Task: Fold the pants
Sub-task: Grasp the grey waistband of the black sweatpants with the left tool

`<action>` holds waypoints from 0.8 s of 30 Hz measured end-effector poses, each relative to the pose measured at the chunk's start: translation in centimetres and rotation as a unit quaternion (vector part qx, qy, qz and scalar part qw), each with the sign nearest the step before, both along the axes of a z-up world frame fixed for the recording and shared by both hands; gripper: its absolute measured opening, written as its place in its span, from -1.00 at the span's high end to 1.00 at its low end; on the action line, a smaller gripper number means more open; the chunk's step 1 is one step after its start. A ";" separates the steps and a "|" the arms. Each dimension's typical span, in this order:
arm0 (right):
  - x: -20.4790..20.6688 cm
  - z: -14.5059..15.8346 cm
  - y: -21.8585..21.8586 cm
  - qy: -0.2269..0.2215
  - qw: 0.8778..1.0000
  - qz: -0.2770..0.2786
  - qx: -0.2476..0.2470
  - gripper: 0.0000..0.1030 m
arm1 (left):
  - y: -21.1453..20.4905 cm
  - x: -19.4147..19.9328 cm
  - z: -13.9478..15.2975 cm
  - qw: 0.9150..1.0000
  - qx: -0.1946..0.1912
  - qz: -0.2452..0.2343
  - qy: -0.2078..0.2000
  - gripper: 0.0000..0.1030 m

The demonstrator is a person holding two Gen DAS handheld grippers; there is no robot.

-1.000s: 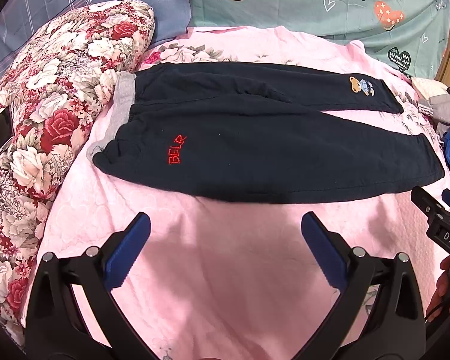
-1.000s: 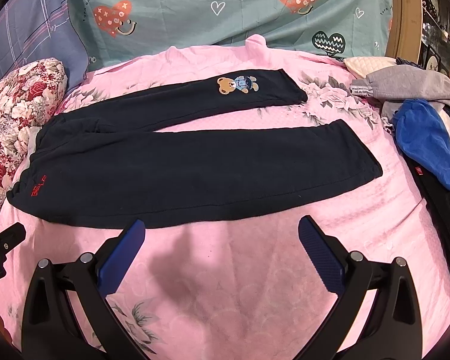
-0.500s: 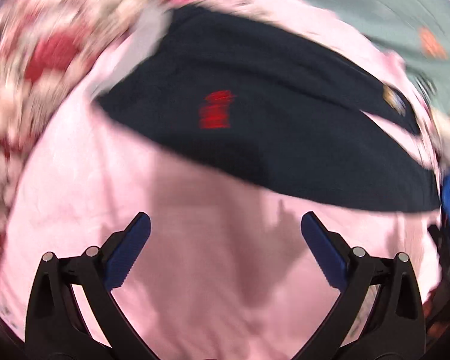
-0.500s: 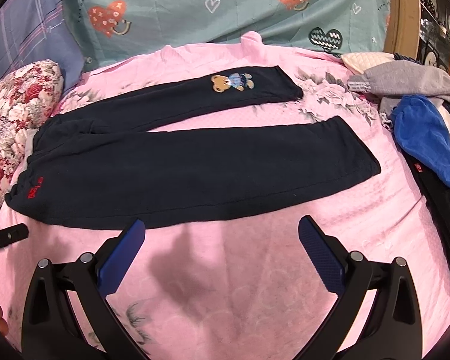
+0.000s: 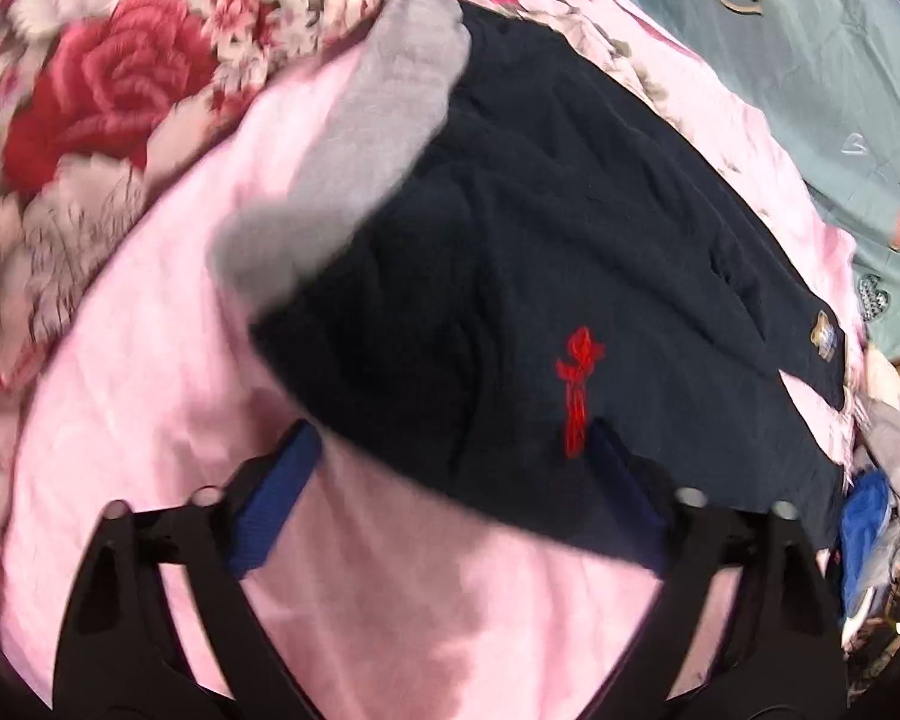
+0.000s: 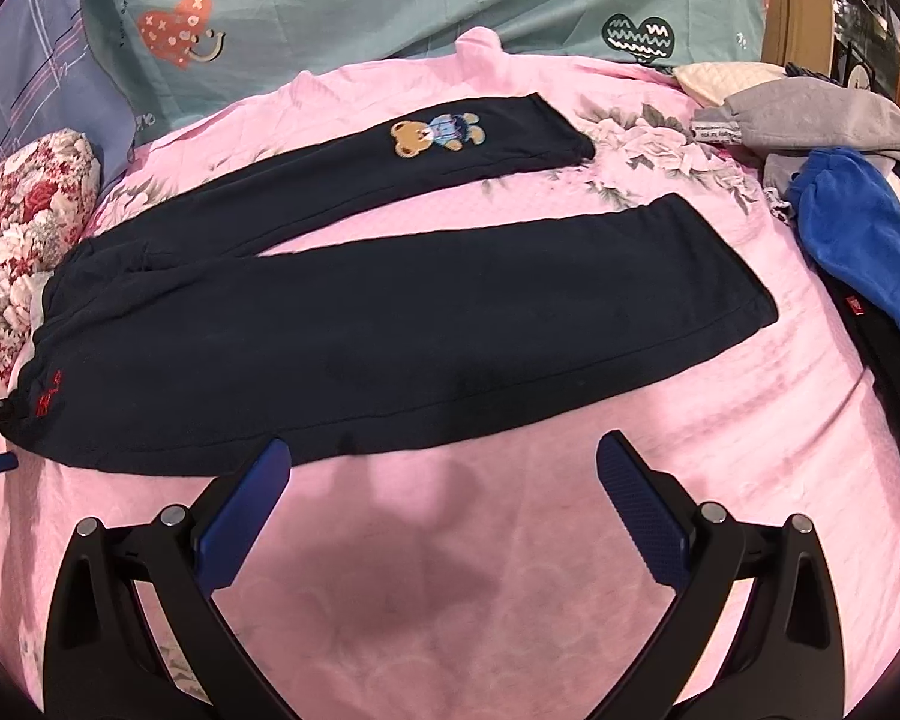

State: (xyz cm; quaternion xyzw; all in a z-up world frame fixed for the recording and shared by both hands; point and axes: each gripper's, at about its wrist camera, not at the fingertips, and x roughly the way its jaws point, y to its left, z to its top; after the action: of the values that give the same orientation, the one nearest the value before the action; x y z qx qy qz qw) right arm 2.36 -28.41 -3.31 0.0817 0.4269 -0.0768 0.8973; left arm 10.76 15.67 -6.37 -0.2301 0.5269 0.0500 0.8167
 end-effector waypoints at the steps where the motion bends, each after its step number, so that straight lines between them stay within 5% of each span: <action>1: -0.2 0.2 -0.5 -0.005 1.000 -0.005 0.002 -0.97 | 0.3 0.5 0.2 1.000 0.002 0.002 -0.004 0.01; 2: -0.2 0.4 -0.8 -0.010 1.000 -0.009 0.002 -0.97 | 0.6 1.0 0.4 1.000 0.001 0.002 -0.006 0.51; 5: -0.2 0.9 -1.9 -0.017 1.000 -0.018 -0.004 -0.97 | 0.6 1.7 1.2 1.000 -0.006 -0.006 -0.014 0.79; 11: -0.1 2.2 -6.2 -0.014 0.992 -0.099 -0.079 -0.97 | -0.9 -0.2 3.2 0.998 0.035 0.009 -0.051 0.79; 14: -0.4 1.9 -10.6 -0.008 0.987 -0.148 -0.062 -0.97 | -0.8 0.0 2.7 0.999 0.021 0.012 -0.042 0.79; 18: 0.2 -0.1 -15.6 0.036 0.981 -0.189 0.014 -0.40 | -0.5 -0.3 2.6 0.999 0.017 0.016 -0.041 0.79; 21: 2.1 -2.1 -17.0 0.061 0.980 -0.171 0.076 -0.24 | -0.8 0.1 2.5 0.999 -0.001 0.010 -0.040 0.75; 24: 4.7 -2.1 -16.8 0.051 0.983 -0.161 0.073 0.01 | -0.7 1.0 1.3 0.999 -0.033 0.013 -0.023 0.30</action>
State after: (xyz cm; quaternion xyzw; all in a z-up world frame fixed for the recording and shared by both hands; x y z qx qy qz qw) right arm 7.01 -45.20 -5.42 0.2105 0.4583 -0.1925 0.8418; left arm 11.80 14.96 -5.03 -0.2650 0.5064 0.0379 0.8197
